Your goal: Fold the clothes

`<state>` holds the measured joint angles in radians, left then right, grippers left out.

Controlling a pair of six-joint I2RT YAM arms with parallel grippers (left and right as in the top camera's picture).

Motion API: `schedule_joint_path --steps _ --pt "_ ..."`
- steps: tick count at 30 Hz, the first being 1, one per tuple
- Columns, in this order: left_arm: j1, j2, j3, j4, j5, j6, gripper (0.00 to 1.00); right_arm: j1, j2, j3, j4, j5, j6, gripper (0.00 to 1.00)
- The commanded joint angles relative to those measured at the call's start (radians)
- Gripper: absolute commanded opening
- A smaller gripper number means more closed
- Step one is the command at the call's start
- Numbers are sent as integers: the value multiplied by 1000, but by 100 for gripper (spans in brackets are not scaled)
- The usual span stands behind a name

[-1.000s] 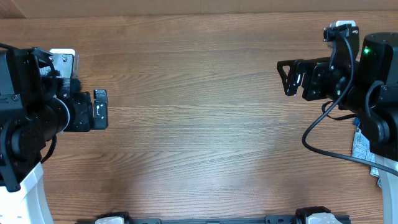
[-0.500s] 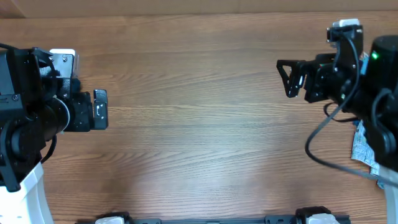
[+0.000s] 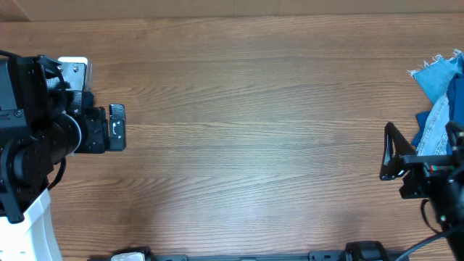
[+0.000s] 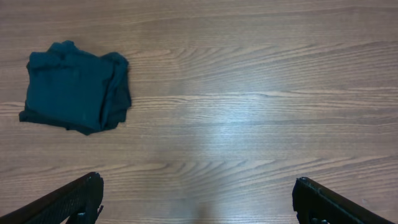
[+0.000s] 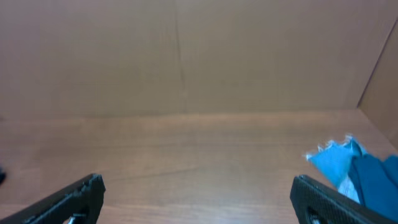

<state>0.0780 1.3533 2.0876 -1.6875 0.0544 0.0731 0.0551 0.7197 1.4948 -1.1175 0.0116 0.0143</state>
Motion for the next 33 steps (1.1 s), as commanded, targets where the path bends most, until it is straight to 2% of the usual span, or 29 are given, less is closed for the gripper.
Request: schedule_joint_path --steps 1,6,11,20,33 --pt "-6 1 0 -2 -11 -21 100 -29 -112 -222 118 13 -6 100" --pt "-6 1 0 -2 -11 -21 100 -29 -314 -615 311 13 -7 100" --pt "-6 1 0 -2 -11 -21 100 -29 -469 -861 388 10 -2 100" --pt "-6 1 0 -2 -11 -21 100 -29 -697 -1054 385 12 -2 100" --pt "-6 1 0 -2 -11 -21 100 -29 -716 -1240 395 -17 -2 100"
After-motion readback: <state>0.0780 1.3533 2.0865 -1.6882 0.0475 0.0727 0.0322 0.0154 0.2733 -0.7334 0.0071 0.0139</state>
